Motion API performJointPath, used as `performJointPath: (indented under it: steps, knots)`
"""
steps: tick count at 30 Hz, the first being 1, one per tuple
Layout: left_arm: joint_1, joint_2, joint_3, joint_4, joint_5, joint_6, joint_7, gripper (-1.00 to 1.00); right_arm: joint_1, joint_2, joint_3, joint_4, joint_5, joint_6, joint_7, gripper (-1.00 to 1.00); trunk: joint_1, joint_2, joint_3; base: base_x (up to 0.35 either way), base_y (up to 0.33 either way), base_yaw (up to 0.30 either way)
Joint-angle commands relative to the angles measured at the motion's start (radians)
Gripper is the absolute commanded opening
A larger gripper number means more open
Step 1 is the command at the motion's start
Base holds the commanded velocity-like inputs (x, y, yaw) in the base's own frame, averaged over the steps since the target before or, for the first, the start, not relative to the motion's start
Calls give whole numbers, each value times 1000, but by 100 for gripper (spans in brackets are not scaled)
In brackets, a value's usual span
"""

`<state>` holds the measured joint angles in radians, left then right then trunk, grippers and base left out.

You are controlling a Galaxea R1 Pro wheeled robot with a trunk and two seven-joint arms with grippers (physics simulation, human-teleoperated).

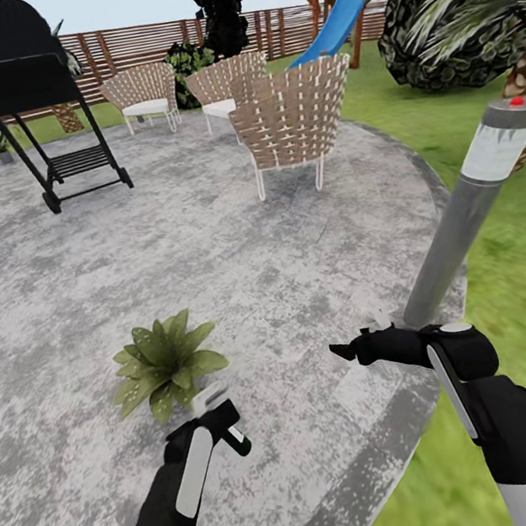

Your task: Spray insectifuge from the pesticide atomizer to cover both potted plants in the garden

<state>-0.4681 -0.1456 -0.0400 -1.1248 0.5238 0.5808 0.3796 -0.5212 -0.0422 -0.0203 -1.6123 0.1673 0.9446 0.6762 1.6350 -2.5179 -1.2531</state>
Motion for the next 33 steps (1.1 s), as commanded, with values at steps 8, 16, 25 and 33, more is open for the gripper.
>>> performJointPath:
  steps: [8, 16, 25, 33]
  knots:
    - [-1, -5, -5, -3, 12, 2, 11, -100, 1, 2, 2, 0, 9, 2, 8, 100, 0, 0, -1, 228, -277, 282]
    - [6, -17, -66, -77, 67, -25, 116, -100, 1, 2, 2, 0, 9, 1, 8, 100, 0, 0, -1, 215, -205, 228]
    - [6, -18, -149, -98, 220, -55, 267, -100, 1, 2, 2, 0, 11, 0, 8, 100, 0, 0, -1, 13, -13, 12]
    - [6, -16, -209, -178, 318, -100, 464, -100, 1, 2, 2, 0, 12, 1, 8, 100, 0, 0, -1, 0, 0, 0]
